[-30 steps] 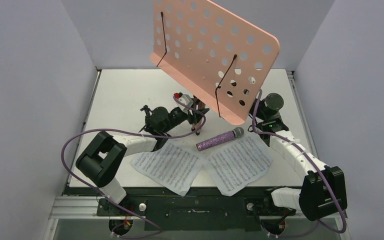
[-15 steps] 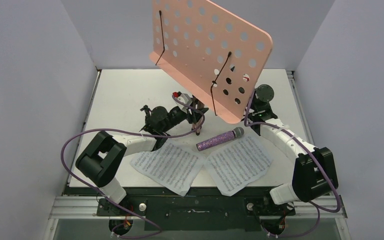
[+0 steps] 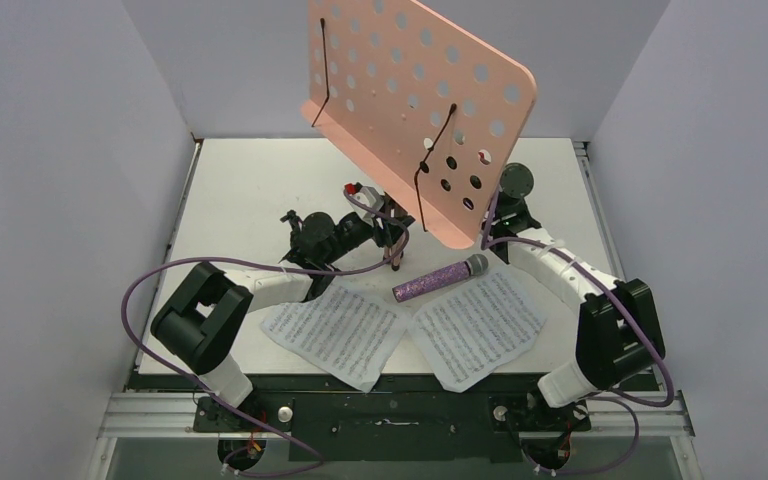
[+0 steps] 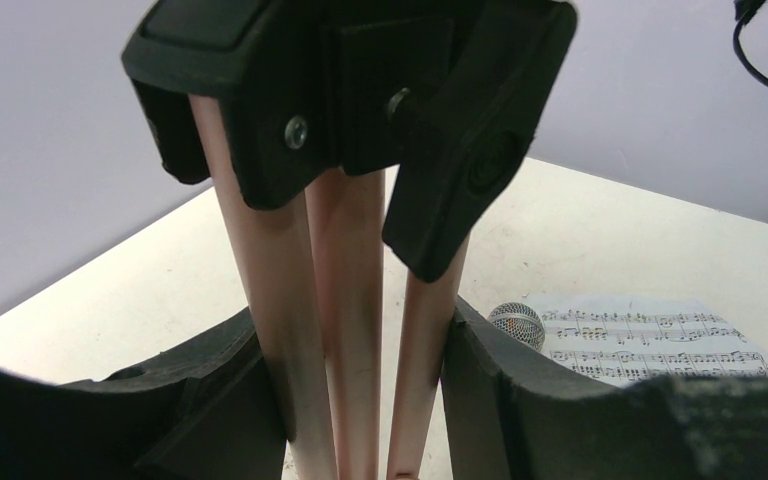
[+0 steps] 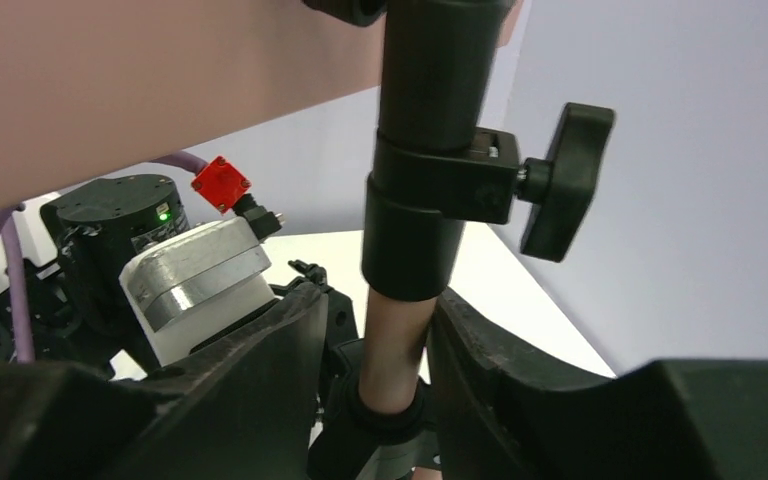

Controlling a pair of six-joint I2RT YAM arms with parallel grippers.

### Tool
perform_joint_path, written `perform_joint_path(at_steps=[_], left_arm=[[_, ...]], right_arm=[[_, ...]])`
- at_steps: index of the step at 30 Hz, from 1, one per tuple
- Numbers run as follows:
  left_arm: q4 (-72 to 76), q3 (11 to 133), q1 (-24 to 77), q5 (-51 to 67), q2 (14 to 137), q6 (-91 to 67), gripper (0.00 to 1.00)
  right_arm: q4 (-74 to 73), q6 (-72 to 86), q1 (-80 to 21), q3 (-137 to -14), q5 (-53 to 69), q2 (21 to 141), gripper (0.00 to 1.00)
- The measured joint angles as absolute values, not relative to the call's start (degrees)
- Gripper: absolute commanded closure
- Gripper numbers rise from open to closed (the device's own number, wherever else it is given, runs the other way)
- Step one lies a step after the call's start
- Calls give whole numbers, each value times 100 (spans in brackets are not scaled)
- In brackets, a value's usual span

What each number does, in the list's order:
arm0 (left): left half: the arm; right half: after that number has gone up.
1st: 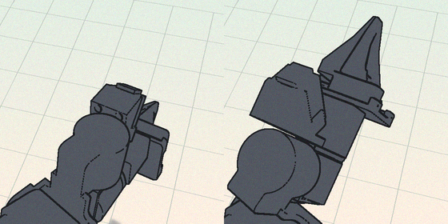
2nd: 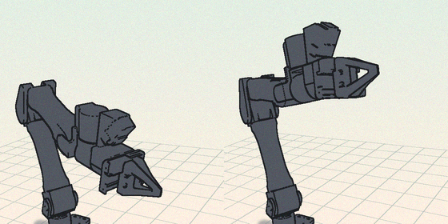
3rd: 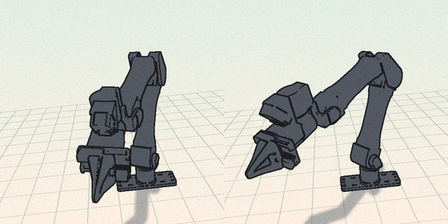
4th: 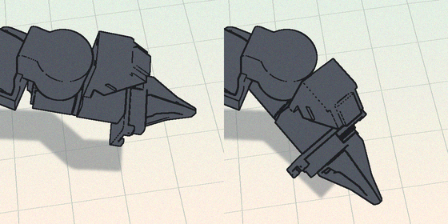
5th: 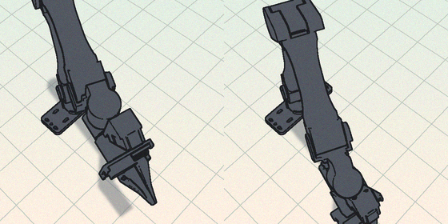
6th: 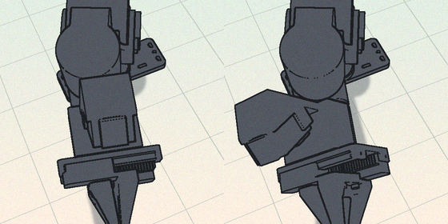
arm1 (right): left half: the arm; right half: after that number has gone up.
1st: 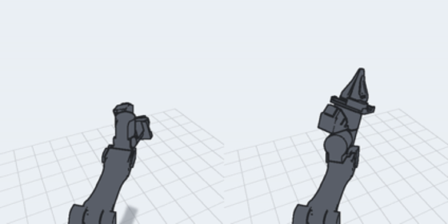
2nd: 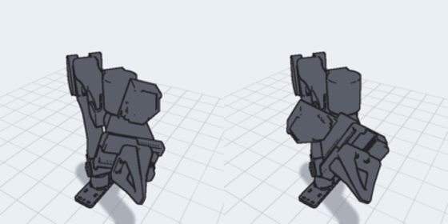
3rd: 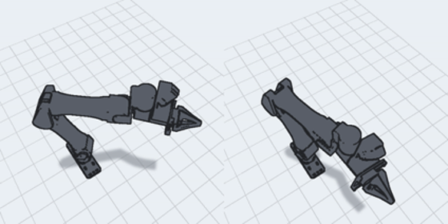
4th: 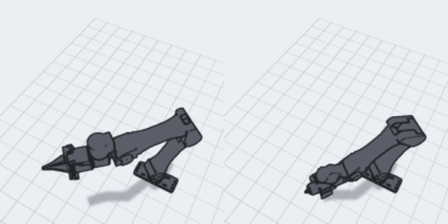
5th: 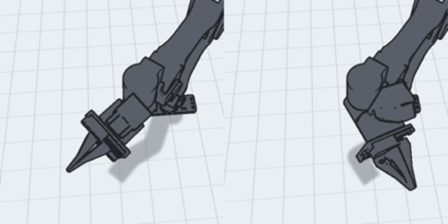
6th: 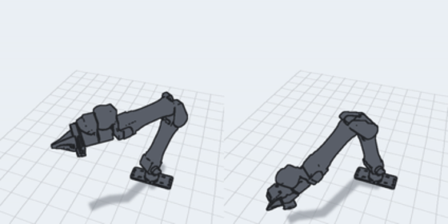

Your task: Set up the instrument practice props

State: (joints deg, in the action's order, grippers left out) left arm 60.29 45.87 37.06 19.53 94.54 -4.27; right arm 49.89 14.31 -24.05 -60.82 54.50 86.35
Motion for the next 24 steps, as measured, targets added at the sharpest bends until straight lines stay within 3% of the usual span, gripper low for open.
perform_joint_path(at_steps=[8,12,15,19,21,24], left_arm=[[6005,4587,3695,1999,9435,-427,100],[5992,4587,3695,2008,9430,-427,97],[5990,4587,3695,2010,9428,-429,73],[5848,4587,3695,2001,9345,-408,29],[5830,4587,3708,2051,9194,-366,17],[5808,4589,3741,2126,8761,-211,8]], right_arm=[[5011,1564,-2399,-6206,5428,8774,94],[4960,1562,-2405,-6239,5470,8777,95],[4941,1533,-2405,-6241,5472,8774,95],[4866,1457,-2418,-6263,5489,8764,95],[4788,1391,-2447,-6281,5492,8750,95],[4630,1273,-2486,-6342,5498,8742,95]])
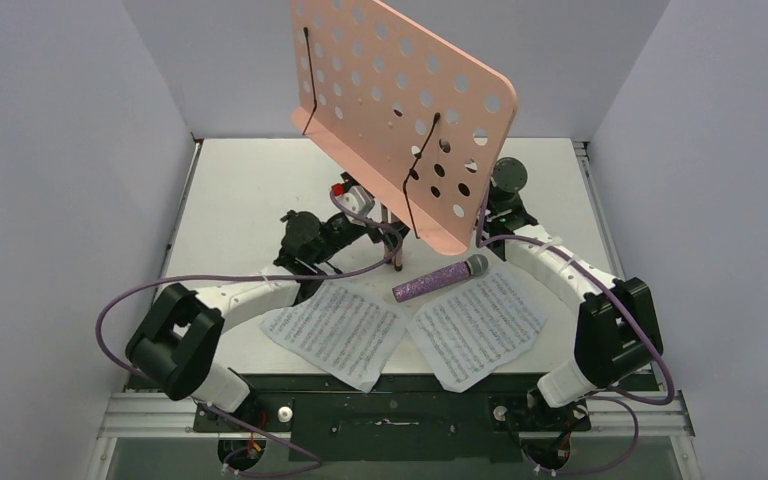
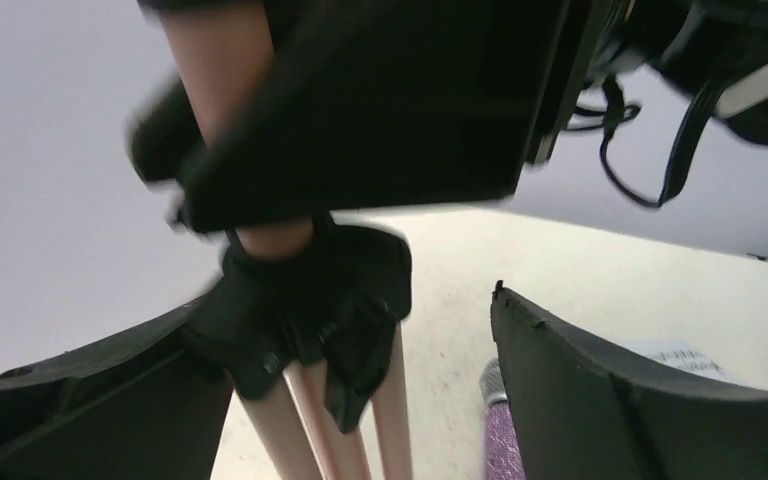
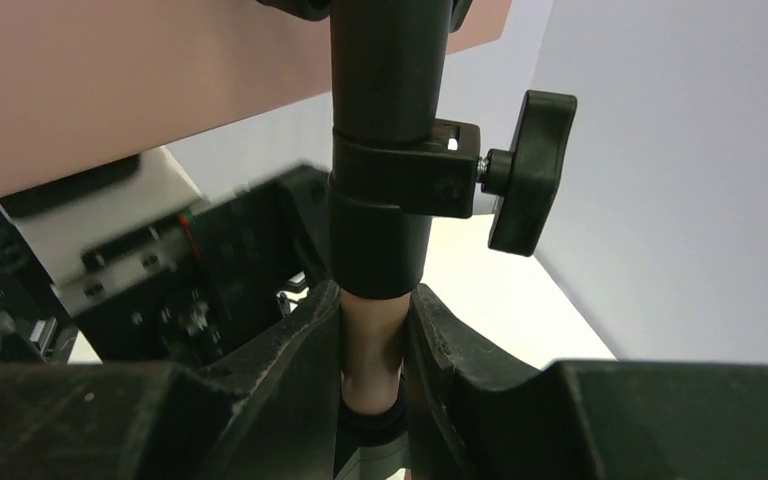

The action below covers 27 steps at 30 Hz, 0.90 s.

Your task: Set up the instrument practice props

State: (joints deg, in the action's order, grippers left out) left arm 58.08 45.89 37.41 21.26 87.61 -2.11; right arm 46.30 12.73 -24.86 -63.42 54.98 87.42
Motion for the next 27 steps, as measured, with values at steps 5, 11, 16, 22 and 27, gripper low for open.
perform_joint_path(at_steps=[5,11,16,22,27], left_arm=[[5695,4589,3739,2167,8211,178,6],[5299,4471,3673,2359,7972,513,9],[4668,4421,3400,2877,7732,792,13],[4327,4298,2847,3649,7513,816,20],[4123,4298,2545,4265,7502,770,27]], right_arm=[[4381,1096,-2517,-6379,5559,8667,95],[4165,1000,-2508,-6379,5564,8569,95],[4053,965,-2493,-6379,5581,8514,95],[3933,965,-2438,-6379,5594,8462,95],[3931,980,-2432,-6379,5592,8455,95]])
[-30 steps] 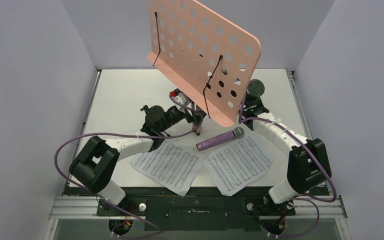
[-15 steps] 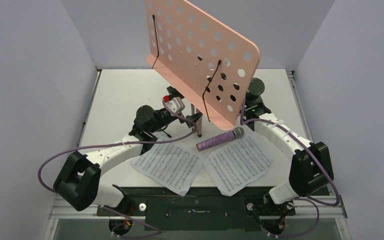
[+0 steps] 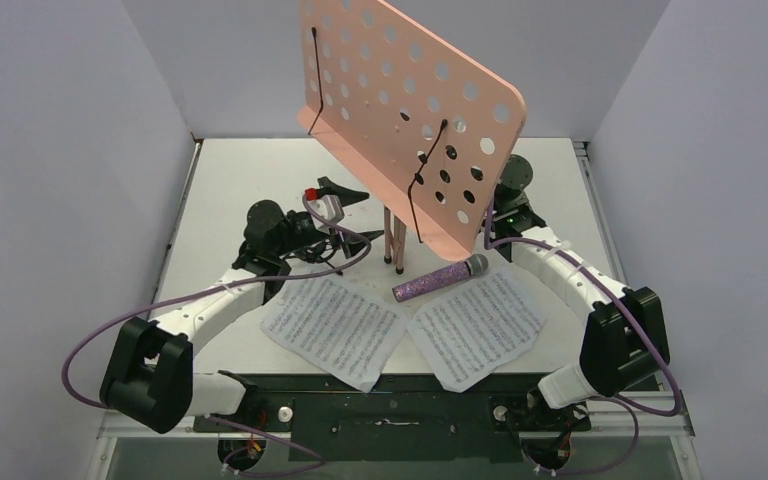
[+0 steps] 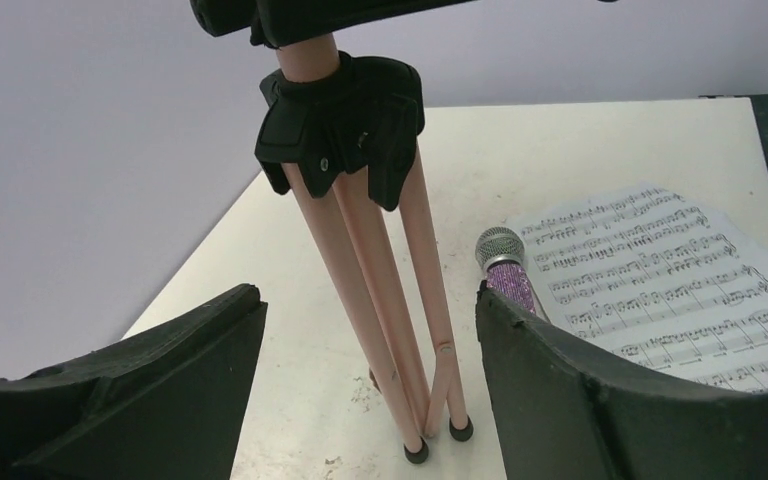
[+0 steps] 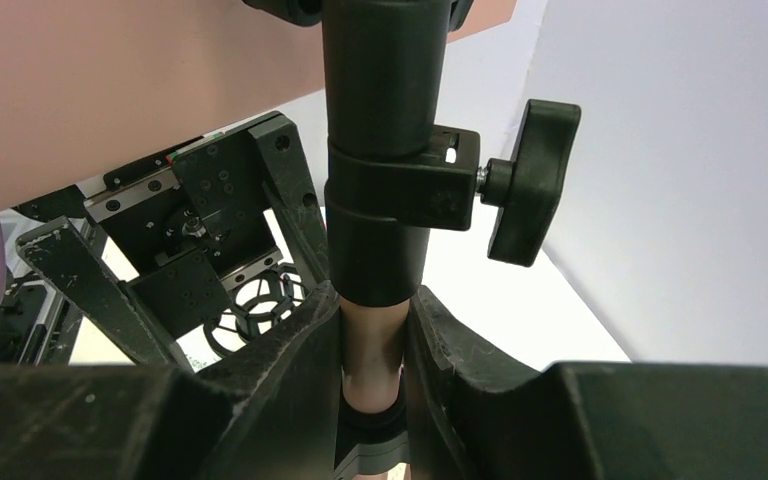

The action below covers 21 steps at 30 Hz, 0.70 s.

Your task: Set up the instrument practice props

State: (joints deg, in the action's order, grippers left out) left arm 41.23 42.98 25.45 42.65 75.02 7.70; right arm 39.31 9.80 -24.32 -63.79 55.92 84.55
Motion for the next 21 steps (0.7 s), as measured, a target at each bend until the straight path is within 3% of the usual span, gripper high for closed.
perform_joint_path(at_steps=[21], left_arm=[[4890,4873,2403,4982,8689,-355,65]], right_arm=[[3667,987,-2429,-6375,5594,8324,95]])
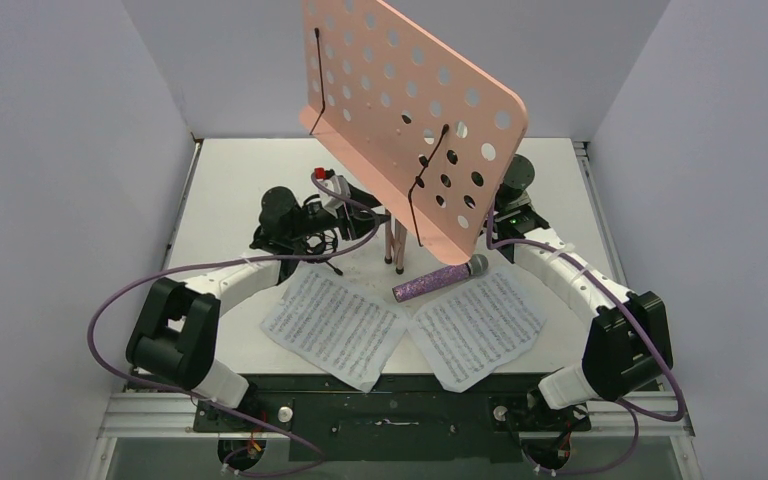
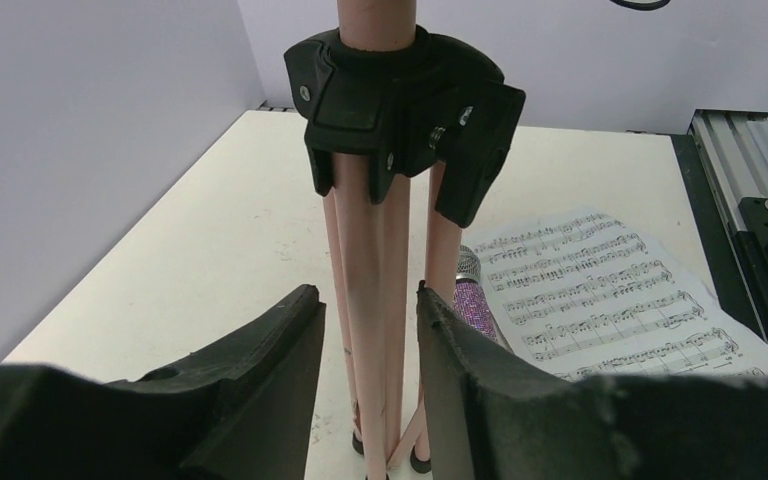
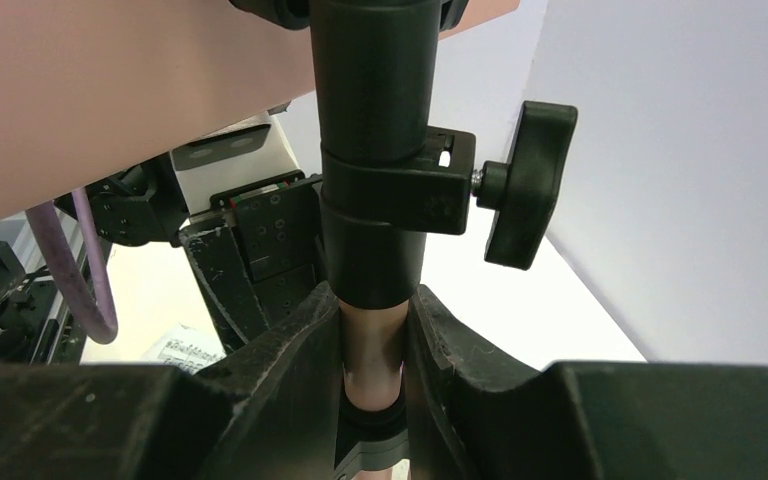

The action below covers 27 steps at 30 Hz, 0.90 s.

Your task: Set up the instrument practice props

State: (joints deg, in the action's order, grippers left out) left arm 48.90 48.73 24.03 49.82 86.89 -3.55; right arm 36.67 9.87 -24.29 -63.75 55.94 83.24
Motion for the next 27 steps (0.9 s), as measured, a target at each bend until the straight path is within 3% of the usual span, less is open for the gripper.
perform_joint_path(at_steps=[11,27], left_arm=[[5085,5105,2429,5054,8949,-451,64],[5146,5181,2467,5192,9100,-523,100]], right_arm=[[3647,1009,-2429,-6375,5596,8320,95],[3642,1011,-2429,-6377,5594,8320,95]])
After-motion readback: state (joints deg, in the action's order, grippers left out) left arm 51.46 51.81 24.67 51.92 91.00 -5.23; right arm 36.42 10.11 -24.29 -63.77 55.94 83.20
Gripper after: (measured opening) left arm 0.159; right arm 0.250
